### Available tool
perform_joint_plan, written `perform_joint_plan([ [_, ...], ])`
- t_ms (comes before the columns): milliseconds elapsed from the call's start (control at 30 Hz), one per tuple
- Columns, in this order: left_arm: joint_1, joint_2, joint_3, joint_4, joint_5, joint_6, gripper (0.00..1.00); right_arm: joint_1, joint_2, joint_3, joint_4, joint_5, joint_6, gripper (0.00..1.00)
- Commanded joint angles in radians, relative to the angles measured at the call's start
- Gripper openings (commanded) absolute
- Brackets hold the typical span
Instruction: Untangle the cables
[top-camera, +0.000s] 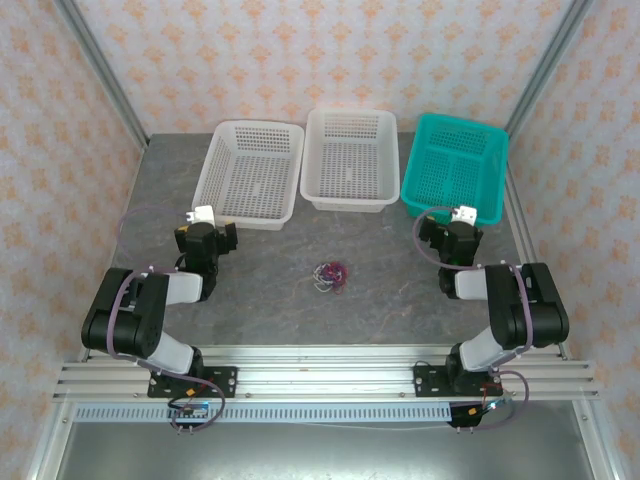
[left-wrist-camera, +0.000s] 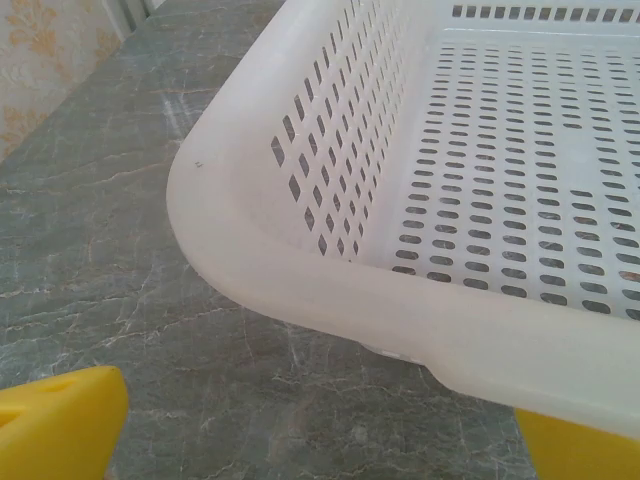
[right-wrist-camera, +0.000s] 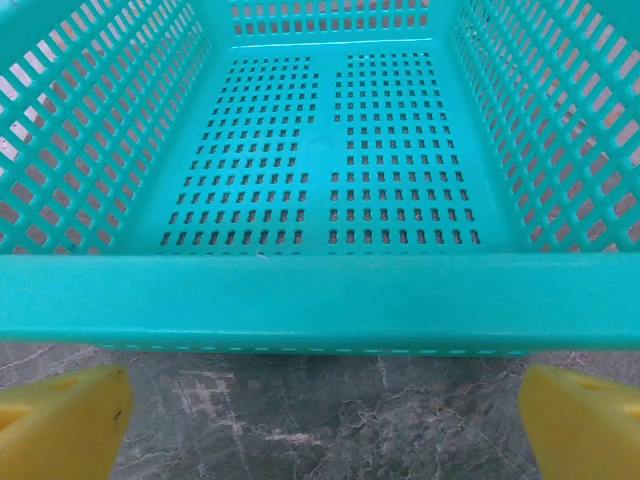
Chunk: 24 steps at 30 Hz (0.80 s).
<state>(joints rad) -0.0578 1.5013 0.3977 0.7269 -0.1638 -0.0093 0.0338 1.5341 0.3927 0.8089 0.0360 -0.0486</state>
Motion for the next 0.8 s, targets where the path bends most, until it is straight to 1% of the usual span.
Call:
perform_joint_plan([
  [0,0.001,-0.004,0.021,0.029,-0.01,0.003,1.0,-0.003,-0.009,0.004,0.015,-0.047,-0.023,0.99],
  [167,0.001,-0.004,0.021,0.028,-0.011,0.002,1.0,-0.003,-0.008,0.006,0.013,-0.044,-0.022,0.99],
  [333,0.001,-0.004,0.023,0.028,-0.01,0.002,1.0,-0.005,-0.006,0.012,0.006,0.021,0.005,0.99],
  [433,0.001,-0.005,0.021,0.028,-0.01,0.002,1.0,-0.005,-0.007,0.01,0.01,0.034,0.01,0.99],
  [533,0.002,-0.005,0.021,0.029,-0.01,0.003,1.0,-0.003,-0.03,-0.002,0.013,0.018,0.009,0.99],
  [600,0.001,-0.006,0.02,0.033,-0.009,0.004,1.0,-0.002,-0.07,-0.018,0.016,0.046,0.013,0.99],
  [633,0.001,-0.007,0.017,0.035,-0.011,0.003,1.0,0.002,-0.122,-0.022,-0.01,0.083,0.02,0.99],
  [667,0.001,-0.009,0.012,0.041,-0.009,0.003,1.0,0.006,-0.172,-0.016,-0.073,0.105,0.031,0.99],
  [700,0.001,-0.014,0.001,0.054,-0.011,0.003,1.0,0.006,-0.253,0.003,-0.191,0.126,0.067,0.99],
  [767,0.0,-0.037,-0.03,0.092,-0.023,-0.002,1.0,0.007,-0.377,0.03,-0.354,0.152,0.168,0.99],
])
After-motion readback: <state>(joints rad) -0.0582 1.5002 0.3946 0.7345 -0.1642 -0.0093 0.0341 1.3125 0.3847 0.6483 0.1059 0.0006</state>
